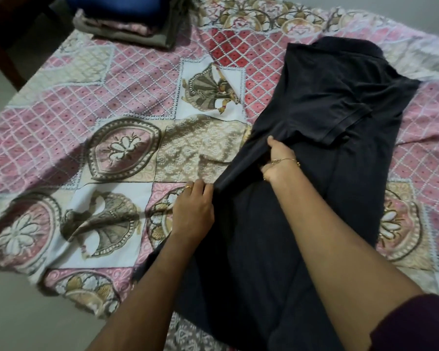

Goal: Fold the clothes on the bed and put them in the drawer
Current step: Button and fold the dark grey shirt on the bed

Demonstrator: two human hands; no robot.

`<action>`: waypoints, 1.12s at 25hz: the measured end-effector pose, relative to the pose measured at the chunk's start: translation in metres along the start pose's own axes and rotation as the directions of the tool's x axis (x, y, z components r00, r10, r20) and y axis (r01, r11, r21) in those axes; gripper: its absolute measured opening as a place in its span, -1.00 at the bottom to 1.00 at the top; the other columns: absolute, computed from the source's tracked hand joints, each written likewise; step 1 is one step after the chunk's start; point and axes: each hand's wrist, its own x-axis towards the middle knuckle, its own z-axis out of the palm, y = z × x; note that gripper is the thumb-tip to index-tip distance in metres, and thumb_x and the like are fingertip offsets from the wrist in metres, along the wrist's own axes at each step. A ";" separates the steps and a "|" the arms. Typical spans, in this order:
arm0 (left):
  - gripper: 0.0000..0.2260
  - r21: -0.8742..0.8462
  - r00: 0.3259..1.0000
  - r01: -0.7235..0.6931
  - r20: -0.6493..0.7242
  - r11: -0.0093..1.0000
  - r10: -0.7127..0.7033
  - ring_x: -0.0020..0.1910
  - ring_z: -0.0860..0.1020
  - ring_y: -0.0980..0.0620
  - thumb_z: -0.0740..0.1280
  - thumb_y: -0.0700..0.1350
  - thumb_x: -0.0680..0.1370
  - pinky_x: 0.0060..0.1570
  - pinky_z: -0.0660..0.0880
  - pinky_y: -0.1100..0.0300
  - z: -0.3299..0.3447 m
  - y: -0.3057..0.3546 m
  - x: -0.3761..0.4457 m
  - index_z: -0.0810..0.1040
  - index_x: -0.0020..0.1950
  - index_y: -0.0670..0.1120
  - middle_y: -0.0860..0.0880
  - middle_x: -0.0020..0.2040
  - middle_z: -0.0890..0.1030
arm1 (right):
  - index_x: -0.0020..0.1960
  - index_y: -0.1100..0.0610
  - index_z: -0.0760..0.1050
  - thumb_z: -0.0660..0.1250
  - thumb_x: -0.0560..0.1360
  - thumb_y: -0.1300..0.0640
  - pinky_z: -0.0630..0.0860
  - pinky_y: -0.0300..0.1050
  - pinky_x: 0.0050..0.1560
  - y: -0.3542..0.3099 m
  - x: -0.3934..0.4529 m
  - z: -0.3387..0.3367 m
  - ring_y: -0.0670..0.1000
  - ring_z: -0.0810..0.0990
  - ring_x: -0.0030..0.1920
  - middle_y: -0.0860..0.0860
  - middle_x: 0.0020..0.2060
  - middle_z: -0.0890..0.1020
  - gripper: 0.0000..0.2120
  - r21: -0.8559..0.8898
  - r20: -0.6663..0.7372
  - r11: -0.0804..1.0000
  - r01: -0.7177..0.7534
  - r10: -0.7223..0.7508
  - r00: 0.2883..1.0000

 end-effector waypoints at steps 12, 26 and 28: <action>-0.50 -0.067 0.968 0.022 0.253 0.998 -0.004 -0.34 0.59 -0.08 0.45 -0.21 0.30 -0.51 0.29 0.17 -0.028 0.089 -0.096 0.38 0.20 -0.14 -0.07 -0.18 0.58 | 0.36 0.23 0.35 0.23 0.56 0.11 0.47 -0.12 -0.03 -0.011 -0.011 -0.052 0.08 0.54 0.09 0.13 0.22 0.50 -0.59 -0.712 0.114 0.611 0.347 -0.387 0.915; -0.59 -0.298 0.977 0.006 0.203 0.955 0.058 -0.52 0.52 -0.15 0.31 -0.16 0.21 -0.63 0.31 0.19 -0.021 0.113 -0.157 0.52 0.05 -0.18 -0.11 -0.22 0.56 | 0.29 0.14 0.31 0.21 0.55 0.20 0.43 -0.18 0.00 0.036 -0.050 -0.125 -0.01 0.45 -0.03 0.07 0.08 0.46 -0.69 -0.619 0.123 0.716 0.321 -0.315 0.941; -0.63 -0.356 0.966 0.098 0.259 0.929 -0.003 -0.37 0.55 -0.20 0.29 -0.17 0.33 -0.46 0.41 0.10 -0.022 0.112 -0.160 0.50 0.13 -0.18 -0.10 -0.13 0.57 | 0.31 0.11 0.23 0.22 0.54 0.25 0.45 -0.14 0.03 0.040 -0.057 -0.133 0.02 0.47 -0.03 0.10 0.06 0.48 -0.62 -0.677 0.230 0.610 0.413 -0.357 0.905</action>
